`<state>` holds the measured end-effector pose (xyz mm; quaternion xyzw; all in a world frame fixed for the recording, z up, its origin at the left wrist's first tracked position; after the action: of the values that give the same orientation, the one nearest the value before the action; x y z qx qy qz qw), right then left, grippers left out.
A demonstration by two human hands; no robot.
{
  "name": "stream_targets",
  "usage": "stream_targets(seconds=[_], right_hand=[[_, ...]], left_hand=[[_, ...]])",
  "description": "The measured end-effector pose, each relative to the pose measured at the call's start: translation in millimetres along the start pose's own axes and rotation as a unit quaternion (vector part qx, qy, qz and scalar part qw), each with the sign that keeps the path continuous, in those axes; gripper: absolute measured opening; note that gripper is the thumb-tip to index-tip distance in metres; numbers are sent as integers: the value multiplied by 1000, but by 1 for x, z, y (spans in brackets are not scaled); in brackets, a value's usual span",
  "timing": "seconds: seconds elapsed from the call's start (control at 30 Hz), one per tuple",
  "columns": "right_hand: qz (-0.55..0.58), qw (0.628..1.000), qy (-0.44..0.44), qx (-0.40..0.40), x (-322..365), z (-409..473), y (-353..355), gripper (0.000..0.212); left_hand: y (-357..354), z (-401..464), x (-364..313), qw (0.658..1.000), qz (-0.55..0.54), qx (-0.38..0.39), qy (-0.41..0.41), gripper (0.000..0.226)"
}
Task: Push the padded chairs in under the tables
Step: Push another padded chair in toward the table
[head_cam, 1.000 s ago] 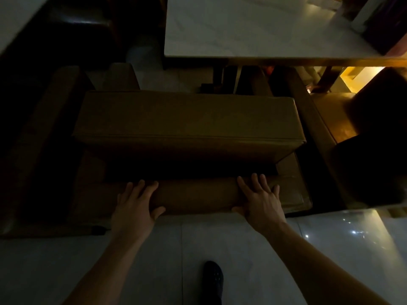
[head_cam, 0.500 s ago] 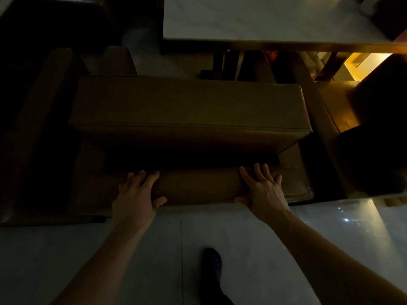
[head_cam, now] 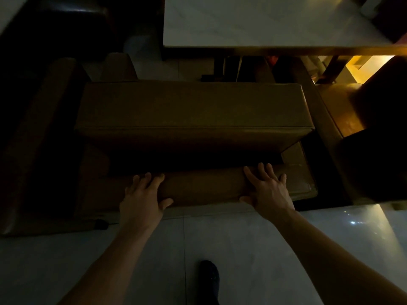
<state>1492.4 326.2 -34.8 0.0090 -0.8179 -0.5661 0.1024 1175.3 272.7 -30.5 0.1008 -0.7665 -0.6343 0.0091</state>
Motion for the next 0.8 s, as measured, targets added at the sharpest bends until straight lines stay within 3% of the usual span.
stream_targets(seconds=[0.8], right_hand=[[10,1000,-3,17,10,-37,-9,93]], left_hand=[[-1,-35,7,1000,4,6,2,71]])
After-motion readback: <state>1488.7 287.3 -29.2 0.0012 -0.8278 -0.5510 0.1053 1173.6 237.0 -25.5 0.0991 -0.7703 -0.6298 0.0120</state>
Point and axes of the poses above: each hand's wrist, its own z-axis towards the middle knuckle, its own y-axis out of the back of the hand, x = y × z, the point moved 3 cm from there along z, towards the middle knuckle, and after that the axes turned 6 degrees about z, right-handed, at the moved point
